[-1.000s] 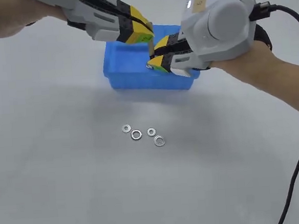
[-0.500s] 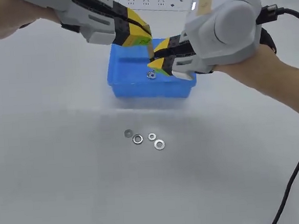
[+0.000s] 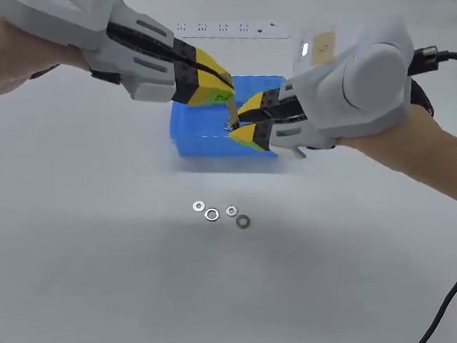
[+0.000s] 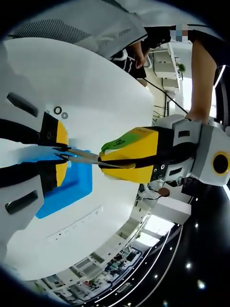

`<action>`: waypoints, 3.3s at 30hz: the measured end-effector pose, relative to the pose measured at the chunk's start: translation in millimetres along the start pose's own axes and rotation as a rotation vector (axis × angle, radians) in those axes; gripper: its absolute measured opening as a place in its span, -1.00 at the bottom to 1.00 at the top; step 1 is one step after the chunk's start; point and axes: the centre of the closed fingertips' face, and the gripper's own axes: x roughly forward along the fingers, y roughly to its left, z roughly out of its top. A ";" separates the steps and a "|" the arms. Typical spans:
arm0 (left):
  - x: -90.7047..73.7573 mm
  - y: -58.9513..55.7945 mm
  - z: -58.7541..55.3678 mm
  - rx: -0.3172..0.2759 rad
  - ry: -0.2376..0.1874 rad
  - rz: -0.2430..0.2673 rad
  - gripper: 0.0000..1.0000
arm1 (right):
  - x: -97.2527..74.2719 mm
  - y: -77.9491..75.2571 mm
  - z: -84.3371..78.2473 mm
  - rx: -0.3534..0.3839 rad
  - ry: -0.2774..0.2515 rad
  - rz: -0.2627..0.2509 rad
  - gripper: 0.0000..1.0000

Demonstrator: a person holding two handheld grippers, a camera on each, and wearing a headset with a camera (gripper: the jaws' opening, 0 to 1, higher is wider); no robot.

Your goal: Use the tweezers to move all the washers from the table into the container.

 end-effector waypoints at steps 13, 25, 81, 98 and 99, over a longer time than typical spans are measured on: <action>6.6 -40.8 -10.0 -0.002 0.018 -0.036 -0.88 | -6.3 41.6 -8.4 0.068 0.003 0.026 -0.77; 15.8 -61.4 -26.3 -0.048 0.001 -0.026 -0.88 | -1.6 67.2 -24.8 0.089 0.028 0.064 -0.77; 37.7 -76.0 -57.2 -0.095 0.070 -0.066 -0.86 | 13.9 90.4 -54.2 0.140 0.045 0.112 -0.81; 24.2 -72.1 -44.8 -0.075 0.048 -0.046 -0.87 | 5.7 83.3 -37.7 0.116 0.026 0.096 -0.81; 22.0 -72.0 -43.3 -0.069 0.049 -0.045 -0.87 | 5.2 83.2 -35.9 0.112 0.023 0.097 -0.81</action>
